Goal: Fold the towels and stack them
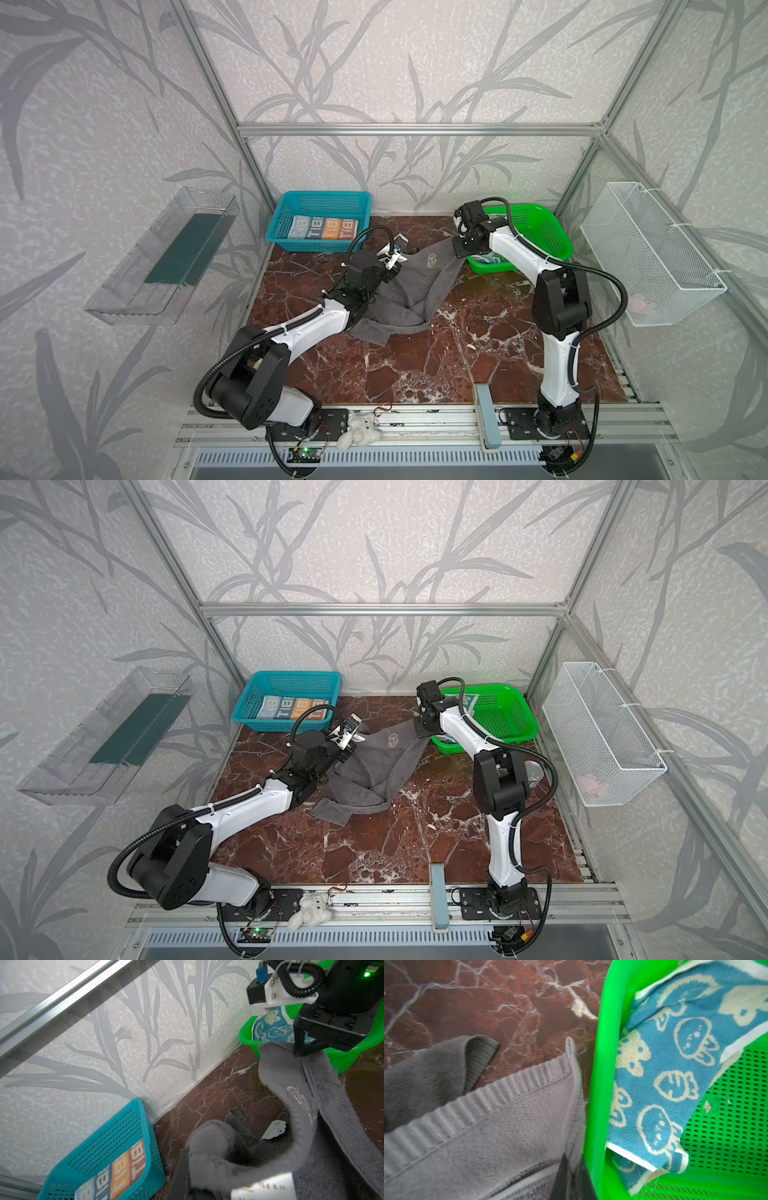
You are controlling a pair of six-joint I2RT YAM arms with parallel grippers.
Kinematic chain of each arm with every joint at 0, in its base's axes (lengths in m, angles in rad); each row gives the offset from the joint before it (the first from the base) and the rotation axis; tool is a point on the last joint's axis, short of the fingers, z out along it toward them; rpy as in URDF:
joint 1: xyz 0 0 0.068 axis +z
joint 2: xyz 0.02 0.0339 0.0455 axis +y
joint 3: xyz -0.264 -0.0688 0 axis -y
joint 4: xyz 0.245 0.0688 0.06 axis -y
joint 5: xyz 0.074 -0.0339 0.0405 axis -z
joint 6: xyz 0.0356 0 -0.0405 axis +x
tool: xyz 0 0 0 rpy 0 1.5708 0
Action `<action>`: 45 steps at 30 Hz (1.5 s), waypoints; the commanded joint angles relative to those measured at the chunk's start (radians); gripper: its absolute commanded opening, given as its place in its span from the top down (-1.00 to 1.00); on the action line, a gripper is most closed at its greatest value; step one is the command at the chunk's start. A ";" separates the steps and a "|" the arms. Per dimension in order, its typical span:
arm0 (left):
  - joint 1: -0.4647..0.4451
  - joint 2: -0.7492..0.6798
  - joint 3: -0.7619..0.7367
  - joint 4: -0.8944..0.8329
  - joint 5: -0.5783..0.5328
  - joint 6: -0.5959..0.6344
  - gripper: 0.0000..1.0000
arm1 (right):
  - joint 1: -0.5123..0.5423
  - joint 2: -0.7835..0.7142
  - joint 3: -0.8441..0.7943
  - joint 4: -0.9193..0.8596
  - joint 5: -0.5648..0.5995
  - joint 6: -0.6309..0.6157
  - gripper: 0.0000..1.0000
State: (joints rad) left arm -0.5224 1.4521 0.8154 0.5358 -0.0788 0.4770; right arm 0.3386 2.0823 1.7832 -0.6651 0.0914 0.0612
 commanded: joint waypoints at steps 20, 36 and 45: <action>0.007 -0.075 0.033 -0.055 -0.066 0.103 1.00 | -0.027 -0.384 -0.386 0.385 -0.456 -0.243 0.90; 0.009 -0.277 -0.175 -0.304 -0.060 0.098 1.00 | 0.114 -0.679 -0.940 0.413 -0.462 -0.021 -0.04; 0.009 -0.285 -0.186 -0.321 -0.055 0.117 1.00 | 0.133 -0.852 -0.889 0.345 -0.310 -0.053 -0.56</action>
State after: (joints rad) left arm -0.5148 1.1908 0.6346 0.2260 -0.1375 0.5823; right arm 0.4629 1.2572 0.8463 -0.2882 -0.2878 0.0105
